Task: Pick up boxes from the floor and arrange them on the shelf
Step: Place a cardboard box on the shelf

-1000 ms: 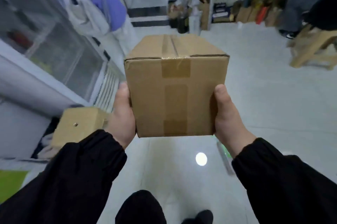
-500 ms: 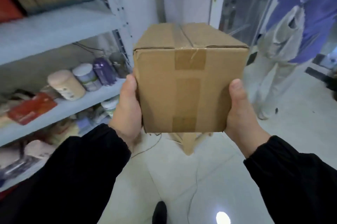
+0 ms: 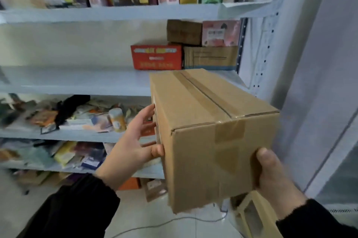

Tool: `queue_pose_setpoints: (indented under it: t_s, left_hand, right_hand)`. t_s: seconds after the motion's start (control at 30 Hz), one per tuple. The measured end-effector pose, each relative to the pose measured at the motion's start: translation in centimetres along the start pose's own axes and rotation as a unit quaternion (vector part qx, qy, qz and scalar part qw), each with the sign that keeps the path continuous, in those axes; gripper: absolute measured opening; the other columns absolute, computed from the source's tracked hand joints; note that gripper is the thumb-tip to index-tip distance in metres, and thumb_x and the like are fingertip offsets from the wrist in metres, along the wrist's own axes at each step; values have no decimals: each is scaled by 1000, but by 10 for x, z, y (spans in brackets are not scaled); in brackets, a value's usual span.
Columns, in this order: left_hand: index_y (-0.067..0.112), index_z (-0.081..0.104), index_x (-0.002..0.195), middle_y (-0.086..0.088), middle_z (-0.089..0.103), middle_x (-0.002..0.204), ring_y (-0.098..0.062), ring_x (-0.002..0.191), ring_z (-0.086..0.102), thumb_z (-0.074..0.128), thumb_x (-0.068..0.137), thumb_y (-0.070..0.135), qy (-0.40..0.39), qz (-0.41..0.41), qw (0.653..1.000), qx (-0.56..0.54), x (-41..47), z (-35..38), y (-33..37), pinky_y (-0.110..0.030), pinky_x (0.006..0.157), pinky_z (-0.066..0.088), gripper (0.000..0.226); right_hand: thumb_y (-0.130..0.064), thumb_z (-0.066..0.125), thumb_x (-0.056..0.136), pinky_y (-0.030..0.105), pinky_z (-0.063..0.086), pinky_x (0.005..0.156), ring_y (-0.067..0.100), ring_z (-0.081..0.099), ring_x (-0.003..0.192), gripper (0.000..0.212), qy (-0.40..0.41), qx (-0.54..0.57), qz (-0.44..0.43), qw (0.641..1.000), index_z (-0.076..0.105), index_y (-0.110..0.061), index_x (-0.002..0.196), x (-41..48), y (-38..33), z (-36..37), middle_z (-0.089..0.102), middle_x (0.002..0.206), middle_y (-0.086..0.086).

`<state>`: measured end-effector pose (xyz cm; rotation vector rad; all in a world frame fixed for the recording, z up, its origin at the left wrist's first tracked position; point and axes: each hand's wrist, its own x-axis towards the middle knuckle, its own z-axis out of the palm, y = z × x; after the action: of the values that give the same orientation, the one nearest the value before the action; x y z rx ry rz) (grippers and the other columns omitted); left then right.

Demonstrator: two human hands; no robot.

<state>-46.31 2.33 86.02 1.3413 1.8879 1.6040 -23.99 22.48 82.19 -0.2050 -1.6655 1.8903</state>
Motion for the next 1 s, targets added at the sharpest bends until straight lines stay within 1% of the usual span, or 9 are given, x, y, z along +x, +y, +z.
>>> queue_pose_setpoints:
  t_s: [0.13, 0.23, 0.43, 0.53, 0.6, 0.67, 0.77, 0.83, 1.0]
  left_hand:
    - [58, 17, 154, 27, 32, 160, -3, 147, 35, 85, 57, 45, 10, 8, 999, -31, 7, -54, -8, -47, 114, 39, 120]
    - [55, 11, 157, 29, 30, 160, -1, 147, 34, 85, 41, 73, 16, 31, 999, -39, 26, -92, -18, -42, 112, 39, 138]
    - [68, 11, 150, 33, 24, 161, -2, 149, 29, 84, 37, 79, 63, 32, 995, -67, 81, -165, -57, -55, 116, 35, 135]
    - [64, 13, 152, 30, 29, 159, 1, 148, 29, 85, 40, 81, 102, 49, 993, -37, 118, -198, -79, -47, 116, 35, 134]
    - [53, 8, 158, 16, 25, 165, -11, 153, 24, 87, 45, 78, 131, 48, 990, 0, 144, -212, -96, -56, 120, 28, 140]
    - [45, 2, 160, 9, 13, 168, -16, 156, 13, 86, 46, 79, 166, 25, 985, 40, 165, -211, -107, -56, 123, 19, 146]
    - [40, -3, 161, 8, 3, 169, -16, 156, 4, 87, 49, 72, 190, 3, 979, 71, 183, -195, -113, -49, 124, 13, 147]
    - [41, -5, 160, 8, -1, 169, -16, 155, 3, 89, 52, 65, 186, -2, 979, 77, 192, -183, -117, -46, 122, 13, 146]
    - [43, -7, 159, 10, -7, 168, -19, 155, 1, 86, 45, 73, 172, -7, 981, 84, 214, -158, -132, -51, 124, 13, 150]
  right_hand:
    - [-79, 87, 45, 48, 59, 81, 30, 74, 100, 99, -38, -23, -3, 999, 67, -17, 119, 51, 0, 39, 76, 108, 11]
    - [-76, 87, 50, 42, 62, 75, 26, 75, 96, 79, -55, -36, -16, 998, 76, -25, 110, 99, 0, 71, 78, 104, 6]
    - [-78, 88, 42, 27, 60, 59, 15, 77, 78, 72, -74, -40, -14, 996, 83, -30, 95, 198, 7, 127, 80, 93, 2]
    - [-84, 80, 51, 37, 59, 84, 15, 73, 103, 79, -10, -91, -8, 996, 77, -32, 111, 249, 17, 142, 78, 111, -2]
    - [-86, 73, 61, 52, 53, 101, 20, 64, 122, 76, 24, -110, -6, 994, 70, -42, 122, 277, 23, 141, 73, 125, -6]
    - [-81, 69, 72, 62, 48, 106, 26, 56, 132, 66, 45, -104, 12, 994, 62, -53, 131, 298, 29, 136, 67, 135, -8]
    - [-72, 58, 84, 55, 53, 103, 20, 53, 137, 48, 65, -123, 28, 990, 53, -66, 132, 319, 33, 126, 62, 141, -14]
    - [-78, 59, 81, 53, 55, 101, 15, 49, 141, 57, 60, -148, 35, 987, 46, -70, 136, 331, 35, 116, 57, 146, -16]
    - [-58, 50, 99, 56, 38, 117, 16, 43, 145, 56, 62, -193, 26, 979, 34, -55, 152, 366, 42, 98, 50, 154, -10]
